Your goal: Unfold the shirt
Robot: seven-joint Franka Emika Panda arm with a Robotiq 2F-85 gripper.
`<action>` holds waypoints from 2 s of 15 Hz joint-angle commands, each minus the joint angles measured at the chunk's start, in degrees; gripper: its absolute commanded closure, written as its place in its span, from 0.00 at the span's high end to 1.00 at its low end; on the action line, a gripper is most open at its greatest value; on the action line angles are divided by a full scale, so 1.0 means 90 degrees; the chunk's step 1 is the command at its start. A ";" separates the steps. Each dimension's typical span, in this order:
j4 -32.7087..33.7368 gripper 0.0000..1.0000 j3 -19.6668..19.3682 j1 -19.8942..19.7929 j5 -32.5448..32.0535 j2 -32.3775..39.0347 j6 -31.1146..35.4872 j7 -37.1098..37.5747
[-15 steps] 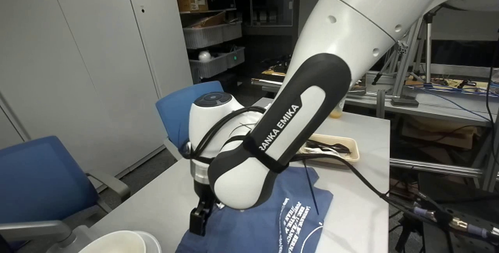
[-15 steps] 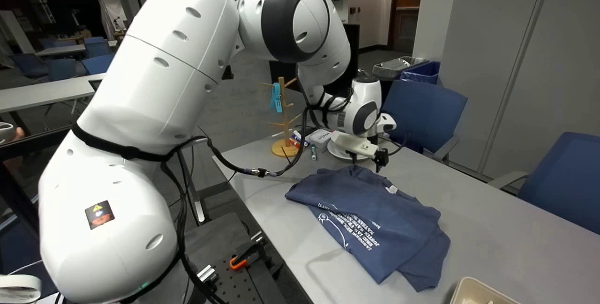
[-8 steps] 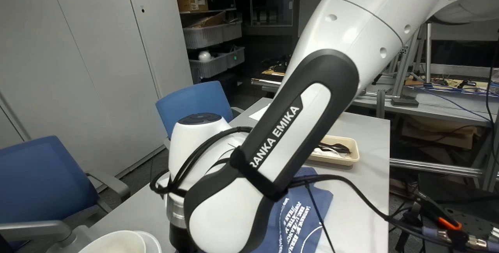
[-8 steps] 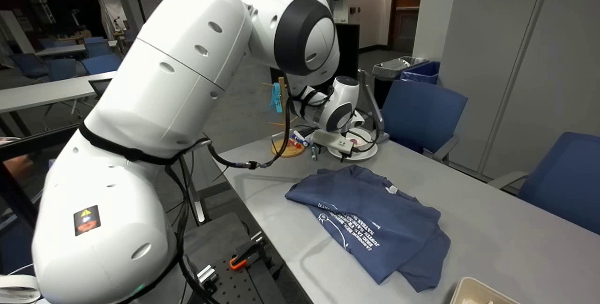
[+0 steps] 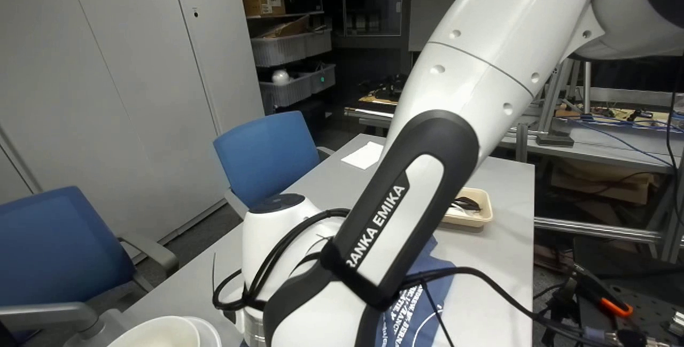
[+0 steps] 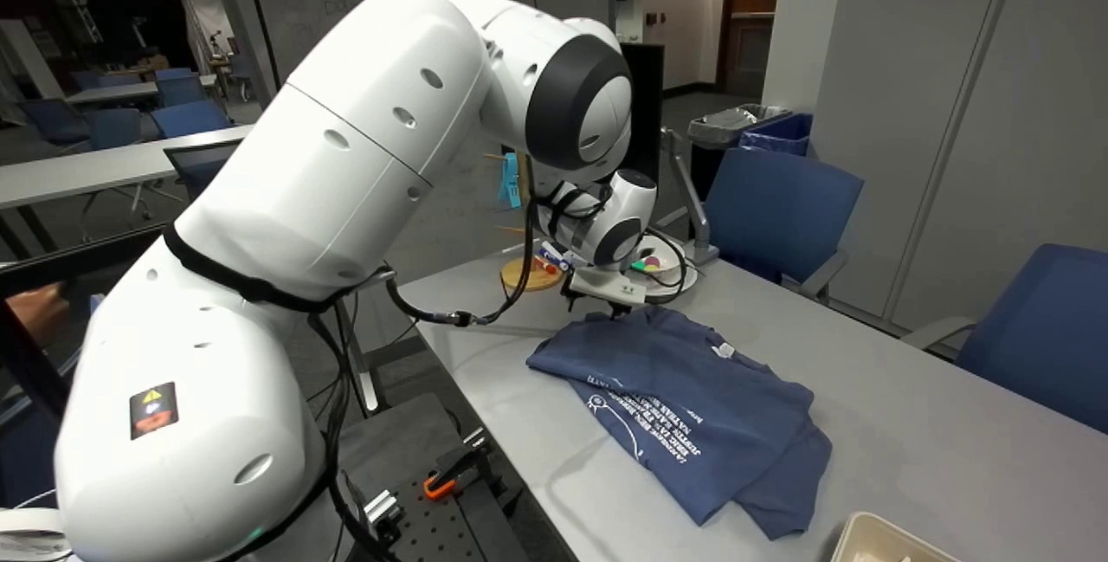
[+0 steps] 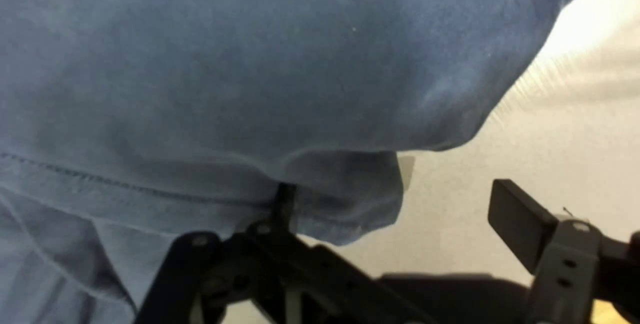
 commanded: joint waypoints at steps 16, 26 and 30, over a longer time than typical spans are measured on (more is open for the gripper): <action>0.0123 0.00 -0.0304 0.0051 -0.0218 -0.0065 -0.0138 0.0002; -0.0577 0.00 -0.0770 0.0316 -0.0142 -0.2007 -0.0928 0.1234; -0.1407 0.00 -0.0742 0.0319 0.0221 -0.3129 -0.2410 0.1841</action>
